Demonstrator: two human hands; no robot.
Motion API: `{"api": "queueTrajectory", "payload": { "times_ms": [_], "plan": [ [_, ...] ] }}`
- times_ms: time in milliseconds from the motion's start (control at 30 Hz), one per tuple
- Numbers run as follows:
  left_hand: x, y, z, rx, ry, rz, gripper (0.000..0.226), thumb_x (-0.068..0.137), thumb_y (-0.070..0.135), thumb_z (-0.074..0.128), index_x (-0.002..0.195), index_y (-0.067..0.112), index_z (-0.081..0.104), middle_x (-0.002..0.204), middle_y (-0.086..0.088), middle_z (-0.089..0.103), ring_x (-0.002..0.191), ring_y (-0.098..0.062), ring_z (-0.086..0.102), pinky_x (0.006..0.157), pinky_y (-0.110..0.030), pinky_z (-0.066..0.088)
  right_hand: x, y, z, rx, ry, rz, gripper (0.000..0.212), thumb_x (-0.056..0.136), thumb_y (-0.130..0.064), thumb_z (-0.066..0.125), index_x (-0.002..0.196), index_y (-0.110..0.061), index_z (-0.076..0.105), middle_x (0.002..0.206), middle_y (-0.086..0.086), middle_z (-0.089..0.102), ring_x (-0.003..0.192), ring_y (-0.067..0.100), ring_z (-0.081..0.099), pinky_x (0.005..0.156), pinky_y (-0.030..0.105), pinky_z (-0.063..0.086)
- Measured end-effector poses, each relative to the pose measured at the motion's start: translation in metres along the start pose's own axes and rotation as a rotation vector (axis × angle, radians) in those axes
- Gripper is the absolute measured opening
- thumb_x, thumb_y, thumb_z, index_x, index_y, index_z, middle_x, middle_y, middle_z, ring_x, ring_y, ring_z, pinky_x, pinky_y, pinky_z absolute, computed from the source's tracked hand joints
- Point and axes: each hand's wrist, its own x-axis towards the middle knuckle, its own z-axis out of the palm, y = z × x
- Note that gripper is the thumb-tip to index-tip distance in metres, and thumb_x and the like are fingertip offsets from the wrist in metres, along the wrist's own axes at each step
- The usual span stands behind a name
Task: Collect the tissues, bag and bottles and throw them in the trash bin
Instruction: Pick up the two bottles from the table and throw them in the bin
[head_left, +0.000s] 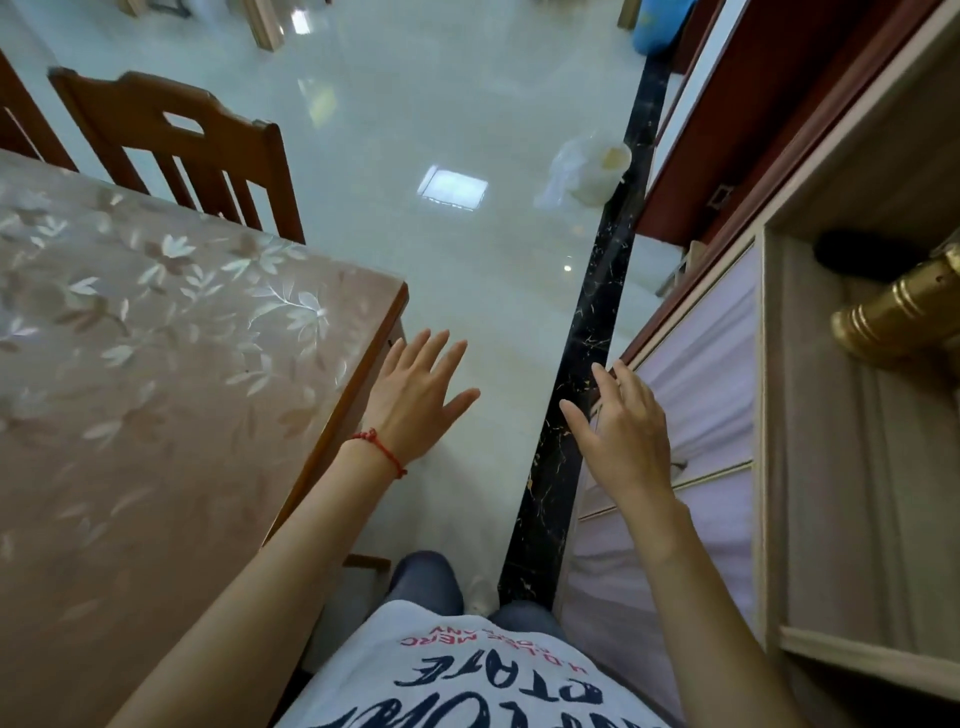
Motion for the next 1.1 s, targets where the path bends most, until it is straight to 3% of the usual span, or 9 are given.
{"api": "queueTrajectory", "payload": {
  "times_ms": [633,1100],
  "plan": [
    [0.256,-0.050,0.004,-0.001,0.010,0.070,0.060,0.089,0.046,0.046,0.137,0.013,0.037,0.145,-0.013,0.039,0.137,-0.032,0.029,0.113,-0.045,0.020,0.244,0.008,-0.001,0.010,0.020,0.071,0.059,0.091,-0.042,0.049,0.139,-0.010,0.036,0.148,0.015,0.033,0.138,0.027,0.026,0.112,0.040,0.025],
    [0.433,-0.039,0.017,-0.034,0.013,-0.074,0.059,0.088,0.045,0.048,0.136,0.012,0.038,0.145,-0.014,0.039,0.137,-0.031,0.029,0.113,-0.045,0.020,0.445,0.064,-0.021,-0.017,-0.038,-0.019,0.059,0.092,-0.044,0.046,0.140,-0.012,0.034,0.151,0.013,0.029,0.140,0.025,0.022,0.113,0.038,0.017]
  ]
}}
